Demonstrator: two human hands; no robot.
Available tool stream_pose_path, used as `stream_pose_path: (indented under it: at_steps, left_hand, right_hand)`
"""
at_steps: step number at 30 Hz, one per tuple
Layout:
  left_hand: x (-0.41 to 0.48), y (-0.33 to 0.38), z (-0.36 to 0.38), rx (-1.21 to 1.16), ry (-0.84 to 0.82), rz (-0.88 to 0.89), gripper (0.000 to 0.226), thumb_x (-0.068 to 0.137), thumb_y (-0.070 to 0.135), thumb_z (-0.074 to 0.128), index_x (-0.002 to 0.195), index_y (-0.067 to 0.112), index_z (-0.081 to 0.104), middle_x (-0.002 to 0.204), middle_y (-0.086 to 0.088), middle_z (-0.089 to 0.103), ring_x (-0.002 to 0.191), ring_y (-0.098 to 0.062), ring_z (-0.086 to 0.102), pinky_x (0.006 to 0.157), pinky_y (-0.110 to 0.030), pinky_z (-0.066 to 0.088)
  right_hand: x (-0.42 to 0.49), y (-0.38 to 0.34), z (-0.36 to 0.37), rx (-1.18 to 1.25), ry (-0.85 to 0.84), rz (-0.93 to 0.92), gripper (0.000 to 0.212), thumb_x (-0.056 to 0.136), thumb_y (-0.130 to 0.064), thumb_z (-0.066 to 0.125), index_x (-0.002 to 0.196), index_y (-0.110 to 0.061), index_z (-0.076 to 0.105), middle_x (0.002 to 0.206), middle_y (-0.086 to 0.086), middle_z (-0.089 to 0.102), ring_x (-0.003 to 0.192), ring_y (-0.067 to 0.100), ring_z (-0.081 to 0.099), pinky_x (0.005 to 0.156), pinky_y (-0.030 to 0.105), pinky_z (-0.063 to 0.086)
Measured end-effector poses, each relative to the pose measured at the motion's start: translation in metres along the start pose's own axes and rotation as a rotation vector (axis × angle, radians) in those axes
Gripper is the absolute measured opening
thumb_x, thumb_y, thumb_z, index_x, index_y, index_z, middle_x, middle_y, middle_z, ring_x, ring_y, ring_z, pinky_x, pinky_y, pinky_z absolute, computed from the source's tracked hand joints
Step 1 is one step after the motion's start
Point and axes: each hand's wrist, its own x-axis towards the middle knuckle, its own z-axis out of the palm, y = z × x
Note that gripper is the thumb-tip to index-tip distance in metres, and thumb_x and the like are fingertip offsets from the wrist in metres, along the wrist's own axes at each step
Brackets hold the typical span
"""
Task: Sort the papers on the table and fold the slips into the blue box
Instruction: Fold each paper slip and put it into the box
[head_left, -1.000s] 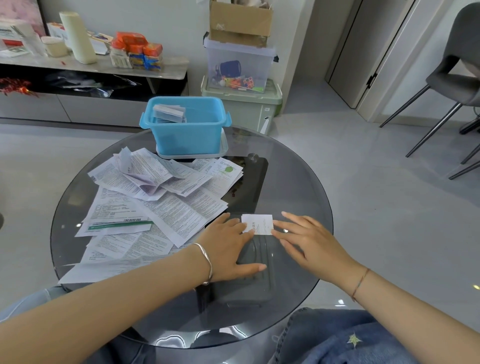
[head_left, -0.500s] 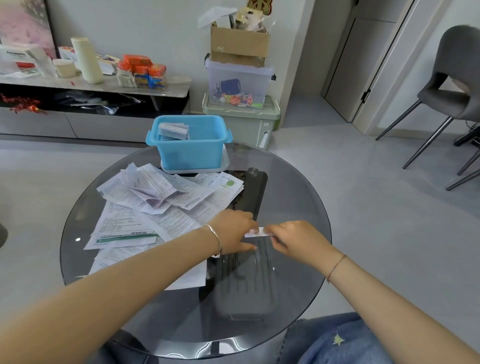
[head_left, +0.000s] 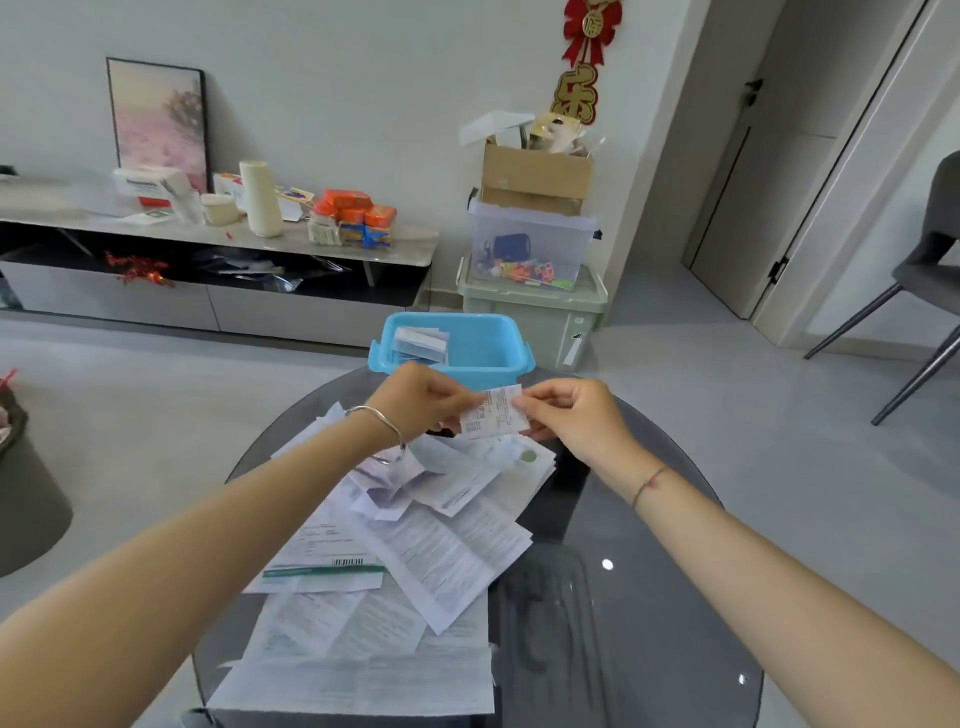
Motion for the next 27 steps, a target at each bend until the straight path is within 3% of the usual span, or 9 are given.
stream_pose_path:
  at_steps: [2, 5, 11, 13, 16, 19, 21, 23, 27]
  left_hand:
    - [0.016, -0.011, -0.02, 0.024, 0.121, -0.036, 0.027, 0.096, 0.024, 0.053, 0.102, 0.006, 0.072, 0.089, -0.002, 0.071, 0.069, -0.011, 0.066, 0.065, -0.02, 0.054]
    - [0.037, -0.037, -0.044, 0.126, 0.298, -0.084, 0.032, 0.1, 0.024, 0.045, 0.124, 0.01, 0.061, 0.116, -0.006, 0.066, 0.1, -0.025, 0.062, 0.089, -0.031, 0.046]
    - [0.056, -0.07, -0.048, 0.101, 0.272, -0.262, 0.051, 0.102, 0.028, 0.036, 0.149, 0.01, 0.025, 0.148, -0.014, 0.039, 0.132, -0.029, 0.041, 0.108, -0.039, 0.033]
    - [0.057, -0.074, -0.042, 0.063, 0.26, -0.252, 0.049, 0.103, 0.027, 0.033, 0.149, 0.01, 0.024, 0.147, -0.013, 0.04, 0.13, -0.027, 0.043, 0.105, -0.034, 0.035]
    - [0.062, -0.085, -0.035, 0.013, 0.242, -0.156, 0.037, 0.104, 0.024, 0.033, 0.139, 0.013, 0.038, 0.134, -0.009, 0.053, 0.107, -0.016, 0.053, 0.082, -0.019, 0.045]
    - [0.066, -0.096, -0.033, -0.047, 0.248, -0.136, 0.034, 0.103, 0.026, 0.033, 0.135, 0.016, 0.039, 0.129, -0.004, 0.055, 0.107, -0.014, 0.056, 0.084, -0.02, 0.05]
    - [0.067, -0.099, -0.033, -0.069, 0.249, -0.139, 0.035, 0.103, 0.028, 0.033, 0.136, 0.016, 0.037, 0.126, -0.003, 0.056, 0.106, -0.014, 0.058, 0.087, -0.023, 0.051]
    - [0.066, -0.1, -0.032, -0.07, 0.24, -0.148, 0.041, 0.103, 0.03, 0.033, 0.141, 0.016, 0.033, 0.126, -0.003, 0.056, 0.107, -0.014, 0.058, 0.089, -0.026, 0.052]
    - [0.067, -0.1, -0.032, -0.085, 0.248, -0.154, 0.043, 0.102, 0.035, 0.035, 0.142, 0.018, 0.034, 0.124, -0.005, 0.058, 0.105, -0.017, 0.061, 0.09, -0.038, 0.054]
  right_hand:
    - [0.027, -0.014, 0.016, 0.028, 0.014, 0.028, 0.013, 0.085, -0.003, 0.067, 0.096, 0.004, 0.067, 0.076, 0.011, 0.066, 0.051, 0.008, 0.06, 0.051, 0.013, 0.051]
    - [0.069, -0.024, 0.034, 0.139, 0.065, 0.097, 0.003, 0.087, -0.002, 0.065, 0.089, -0.002, 0.063, 0.078, 0.011, 0.064, 0.056, 0.014, 0.06, 0.05, 0.013, 0.051]
    - [0.143, -0.016, 0.063, 0.139, 0.128, 0.225, 0.017, 0.088, -0.001, 0.064, 0.078, -0.009, 0.052, 0.071, 0.011, 0.06, 0.034, 0.002, 0.055, 0.04, 0.013, 0.046]
    - [0.155, -0.011, 0.074, 0.092, 0.101, 0.241, 0.014, 0.087, -0.001, 0.064, 0.084, -0.008, 0.052, 0.079, 0.014, 0.062, 0.035, 0.002, 0.055, 0.038, 0.013, 0.044]
    - [0.171, -0.006, 0.092, -0.047, 0.027, 0.21, 0.019, 0.086, -0.006, 0.066, 0.083, -0.014, 0.05, 0.082, 0.008, 0.064, 0.05, 0.009, 0.059, 0.039, 0.013, 0.04]
    - [0.18, -0.002, 0.106, -0.27, -0.018, 0.145, 0.025, 0.078, -0.009, 0.072, 0.078, -0.016, 0.048, 0.076, 0.007, 0.066, 0.068, 0.021, 0.066, 0.065, 0.027, 0.054]
    - [0.183, -0.002, 0.109, -0.402, -0.062, 0.14, 0.03, 0.076, -0.01, 0.074, 0.075, -0.018, 0.045, 0.081, 0.009, 0.067, 0.08, 0.026, 0.068, 0.081, 0.036, 0.054]
    - [0.182, -0.004, 0.106, -0.51, -0.125, 0.156, 0.033, 0.079, -0.009, 0.073, 0.072, -0.018, 0.042, 0.076, 0.005, 0.064, 0.074, 0.022, 0.065, 0.077, 0.032, 0.052]
    - [0.183, -0.008, 0.098, -0.528, -0.212, 0.173, 0.036, 0.082, -0.013, 0.072, 0.069, -0.018, 0.039, 0.073, 0.006, 0.063, 0.057, 0.011, 0.06, 0.045, 0.017, 0.034]
